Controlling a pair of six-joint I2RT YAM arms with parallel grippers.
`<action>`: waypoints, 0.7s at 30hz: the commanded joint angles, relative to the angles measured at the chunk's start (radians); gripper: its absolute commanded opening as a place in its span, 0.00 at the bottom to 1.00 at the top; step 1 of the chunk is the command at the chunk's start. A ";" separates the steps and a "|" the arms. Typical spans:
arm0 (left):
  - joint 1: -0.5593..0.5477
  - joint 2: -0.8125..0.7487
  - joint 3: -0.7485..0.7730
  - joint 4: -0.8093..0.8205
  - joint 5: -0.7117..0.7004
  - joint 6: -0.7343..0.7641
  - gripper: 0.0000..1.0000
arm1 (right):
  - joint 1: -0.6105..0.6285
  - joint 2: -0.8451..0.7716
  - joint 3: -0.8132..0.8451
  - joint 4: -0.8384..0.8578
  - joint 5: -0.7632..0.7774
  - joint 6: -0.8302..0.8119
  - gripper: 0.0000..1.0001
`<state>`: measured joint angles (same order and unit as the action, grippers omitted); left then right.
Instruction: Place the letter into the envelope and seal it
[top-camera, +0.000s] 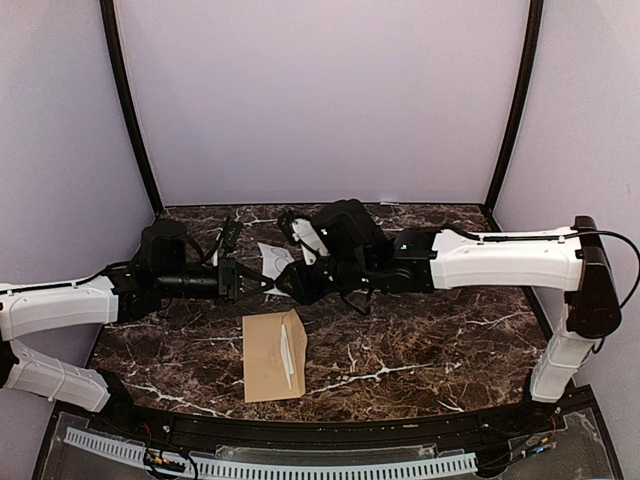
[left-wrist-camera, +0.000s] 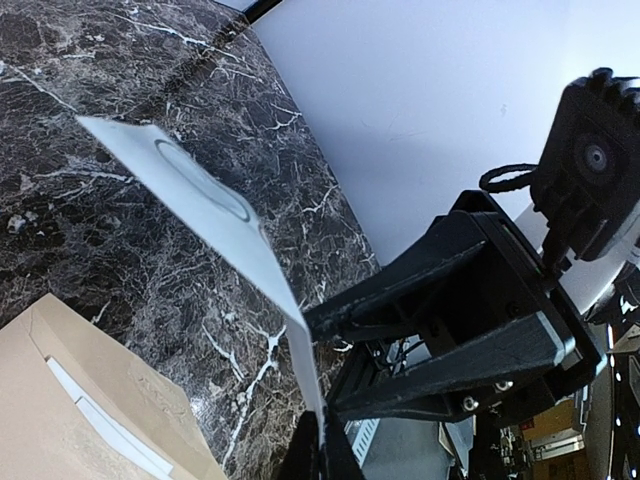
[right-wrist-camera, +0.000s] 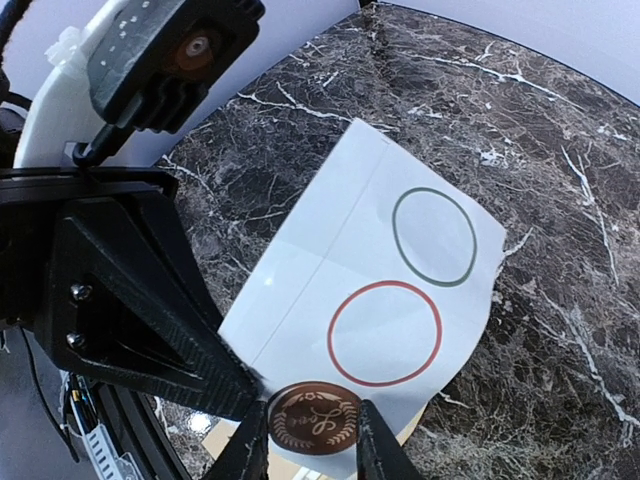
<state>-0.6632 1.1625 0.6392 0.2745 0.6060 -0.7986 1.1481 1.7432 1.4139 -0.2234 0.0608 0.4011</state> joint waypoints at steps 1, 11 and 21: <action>-0.007 -0.014 0.020 0.029 0.026 -0.001 0.00 | 0.007 0.021 0.026 -0.006 0.038 -0.001 0.27; -0.007 -0.012 0.021 0.026 0.023 0.000 0.00 | 0.011 0.020 0.030 0.001 0.052 -0.001 0.17; -0.007 -0.012 0.019 0.012 0.009 0.000 0.00 | 0.011 -0.020 -0.027 0.089 -0.027 0.005 0.00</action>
<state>-0.6659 1.1625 0.6392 0.2749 0.6102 -0.7986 1.1515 1.7531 1.4143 -0.2203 0.0746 0.4011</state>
